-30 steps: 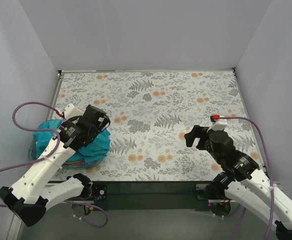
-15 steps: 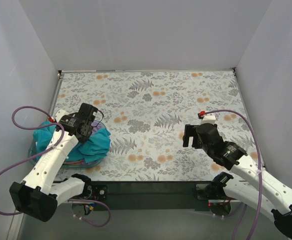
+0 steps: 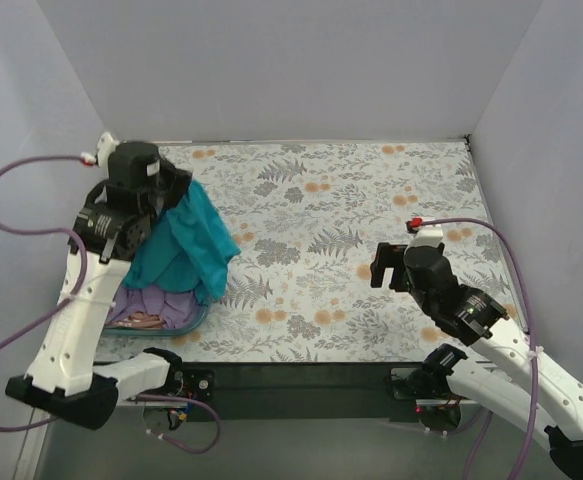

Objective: Fold and stack the t-shirts
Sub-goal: Grab the tshirt from the pile, then move the tshirt to the center of the board

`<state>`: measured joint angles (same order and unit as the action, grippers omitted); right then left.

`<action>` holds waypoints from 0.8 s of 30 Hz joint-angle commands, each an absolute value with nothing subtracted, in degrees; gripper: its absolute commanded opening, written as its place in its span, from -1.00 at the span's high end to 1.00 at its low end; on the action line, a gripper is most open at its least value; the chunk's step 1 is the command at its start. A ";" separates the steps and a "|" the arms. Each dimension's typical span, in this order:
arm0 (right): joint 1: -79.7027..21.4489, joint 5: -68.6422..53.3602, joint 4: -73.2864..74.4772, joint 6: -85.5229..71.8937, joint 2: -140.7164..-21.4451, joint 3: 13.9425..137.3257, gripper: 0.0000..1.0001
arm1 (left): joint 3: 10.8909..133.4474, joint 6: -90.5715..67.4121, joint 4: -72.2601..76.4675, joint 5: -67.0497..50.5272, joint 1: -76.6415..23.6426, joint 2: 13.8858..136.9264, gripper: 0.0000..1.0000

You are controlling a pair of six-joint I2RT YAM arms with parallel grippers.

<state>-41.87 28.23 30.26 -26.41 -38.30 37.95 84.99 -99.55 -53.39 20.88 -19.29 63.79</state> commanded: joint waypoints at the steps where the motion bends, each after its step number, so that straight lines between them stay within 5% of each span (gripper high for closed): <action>1: -42.01 31.46 29.36 -24.87 -37.53 42.18 -0.97 | 100.38 -91.59 -42.10 6.44 -21.17 75.38 1.00; 4: -42.01 33.56 29.27 -24.61 -37.88 42.98 -0.97 | 115.16 -86.41 -41.49 11.23 -31.52 86.37 1.00; 8: -41.92 38.93 30.49 -26.45 -37.62 43.50 -0.97 | 122.77 -82.36 -37.80 3.11 -39.09 94.74 1.00; 13: -41.84 46.75 38.66 -31.72 -37.00 45.88 -0.97 | 110.69 -79.98 -31.73 5.34 -41.22 91.78 1.00; 17: -41.66 42.46 42.10 -31.38 -35.07 46.67 -0.97 | 90.22 -84.89 -31.11 18.44 -39.39 86.59 0.43; 18: -41.75 41.32 42.36 -30.85 -34.55 46.67 -0.97 | 84.87 -86.47 -32.77 18.54 -38.24 86.22 -0.07; 21: -41.75 38.15 42.71 -29.45 -33.05 46.67 -0.97 | 76.42 -91.05 -35.59 13.04 -32.45 85.34 -0.65; 24: -41.66 36.48 43.24 -29.53 -33.48 46.14 -0.97 | 71.65 -91.93 -35.25 12.04 -30.67 84.38 -0.71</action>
